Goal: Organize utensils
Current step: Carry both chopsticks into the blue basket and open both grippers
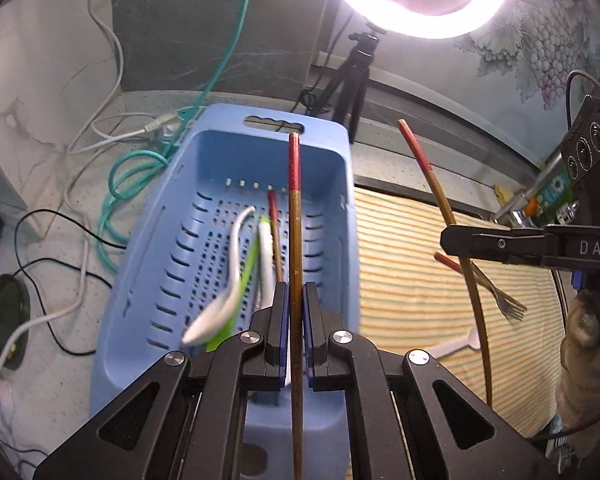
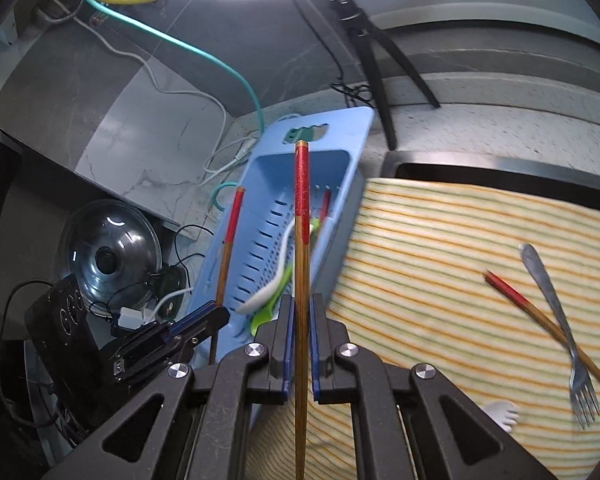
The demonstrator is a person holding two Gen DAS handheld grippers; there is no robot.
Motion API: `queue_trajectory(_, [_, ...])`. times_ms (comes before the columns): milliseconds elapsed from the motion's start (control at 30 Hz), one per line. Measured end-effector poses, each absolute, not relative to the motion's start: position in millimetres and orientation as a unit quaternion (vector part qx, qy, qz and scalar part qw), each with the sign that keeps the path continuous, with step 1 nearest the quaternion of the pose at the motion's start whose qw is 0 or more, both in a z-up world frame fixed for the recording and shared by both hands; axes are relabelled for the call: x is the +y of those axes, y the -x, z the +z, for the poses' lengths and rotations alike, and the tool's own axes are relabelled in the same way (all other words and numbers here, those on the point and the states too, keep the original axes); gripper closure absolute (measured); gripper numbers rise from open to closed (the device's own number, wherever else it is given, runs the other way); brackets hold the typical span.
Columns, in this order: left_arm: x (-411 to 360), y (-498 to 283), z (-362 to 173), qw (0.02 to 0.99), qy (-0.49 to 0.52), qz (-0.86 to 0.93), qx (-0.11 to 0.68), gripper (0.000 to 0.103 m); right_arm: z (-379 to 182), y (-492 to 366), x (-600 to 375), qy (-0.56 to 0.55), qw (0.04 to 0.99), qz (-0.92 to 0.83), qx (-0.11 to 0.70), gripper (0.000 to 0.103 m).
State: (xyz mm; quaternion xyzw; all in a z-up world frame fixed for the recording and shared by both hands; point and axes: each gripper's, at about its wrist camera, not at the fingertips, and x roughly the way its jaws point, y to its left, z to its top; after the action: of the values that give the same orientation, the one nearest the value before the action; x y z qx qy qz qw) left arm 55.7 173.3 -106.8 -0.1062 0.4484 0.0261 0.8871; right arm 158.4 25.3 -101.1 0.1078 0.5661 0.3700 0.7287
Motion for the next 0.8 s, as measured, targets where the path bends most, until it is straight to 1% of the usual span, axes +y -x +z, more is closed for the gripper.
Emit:
queue_trajectory(333, [202.4,-88.6,-114.7,0.881,0.125,0.033,0.456,0.098,-113.5,-183.4,83.4,-0.117,0.719,0.368,0.578,0.097])
queue_trajectory(600, [211.8,-103.8,-121.3,0.876,0.135,0.039,0.460,0.098,-126.5,-193.1,103.3,-0.102,0.719,0.365,0.584,0.096])
queue_trajectory(700, [214.6,-105.8,-122.2,0.875,0.137,0.045,0.463,0.097,-125.3,-193.2,105.0,-0.087,0.725,0.362,0.580,0.094])
queue_trajectory(733, [214.9,-106.7,-122.5,0.874,0.136,0.046,0.464,0.095,-124.7,-193.8,104.7,-0.085,0.725,0.363,0.579,0.093])
queue_trajectory(767, [215.1,-107.1,-122.5,0.874,0.135,0.050,0.465,0.087,-124.0,-194.2,104.5,-0.086,0.725,0.364,0.578,0.090])
queue_trajectory(800, [214.9,-106.6,-121.8,0.874,0.133,0.053,0.464,0.083,-123.2,-194.8,103.4,-0.086,0.727,0.362,0.577,0.082])
